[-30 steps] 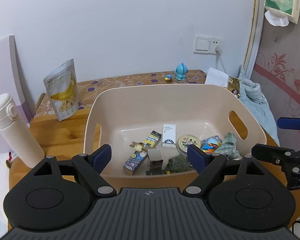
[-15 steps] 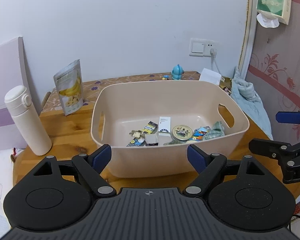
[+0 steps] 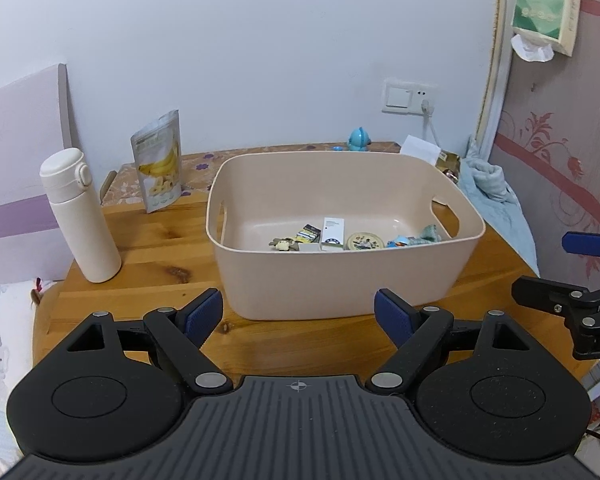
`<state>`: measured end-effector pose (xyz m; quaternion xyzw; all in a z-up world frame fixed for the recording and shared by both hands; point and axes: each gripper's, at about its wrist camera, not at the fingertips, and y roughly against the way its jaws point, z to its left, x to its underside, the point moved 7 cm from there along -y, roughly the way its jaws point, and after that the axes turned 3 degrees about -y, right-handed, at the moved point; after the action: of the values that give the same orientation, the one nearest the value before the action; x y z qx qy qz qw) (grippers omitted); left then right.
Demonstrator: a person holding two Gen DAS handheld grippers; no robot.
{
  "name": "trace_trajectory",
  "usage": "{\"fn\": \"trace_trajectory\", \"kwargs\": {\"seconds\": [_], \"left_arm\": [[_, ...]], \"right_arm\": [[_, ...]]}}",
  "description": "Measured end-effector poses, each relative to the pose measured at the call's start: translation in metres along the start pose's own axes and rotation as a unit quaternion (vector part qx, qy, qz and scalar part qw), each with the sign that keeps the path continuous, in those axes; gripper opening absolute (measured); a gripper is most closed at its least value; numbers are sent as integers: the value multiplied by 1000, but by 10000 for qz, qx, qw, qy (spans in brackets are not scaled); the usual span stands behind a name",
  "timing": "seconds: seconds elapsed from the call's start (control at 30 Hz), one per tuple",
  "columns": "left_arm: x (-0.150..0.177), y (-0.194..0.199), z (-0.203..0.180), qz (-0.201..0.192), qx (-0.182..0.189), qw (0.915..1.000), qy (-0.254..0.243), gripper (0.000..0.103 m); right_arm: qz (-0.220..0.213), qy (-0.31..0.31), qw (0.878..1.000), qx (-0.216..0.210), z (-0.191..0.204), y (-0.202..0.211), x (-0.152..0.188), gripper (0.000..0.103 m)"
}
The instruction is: Organize objects
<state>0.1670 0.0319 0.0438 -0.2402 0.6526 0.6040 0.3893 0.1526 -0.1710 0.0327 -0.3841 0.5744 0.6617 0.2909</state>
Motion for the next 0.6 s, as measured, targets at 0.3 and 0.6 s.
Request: {"fn": "trace_trajectory", "kwargs": {"seconds": [0.3, 0.6], "left_arm": [[18, 16, -9, -17, -3, 10000, -73, 84], [39, 29, -12, 90, 86, 9999, -40, 84]], "right_arm": [[113, -269, 9996, -41, 1, 15, 24, 103], [63, -392, 9991, 140, -9, 31, 35, 103]]}}
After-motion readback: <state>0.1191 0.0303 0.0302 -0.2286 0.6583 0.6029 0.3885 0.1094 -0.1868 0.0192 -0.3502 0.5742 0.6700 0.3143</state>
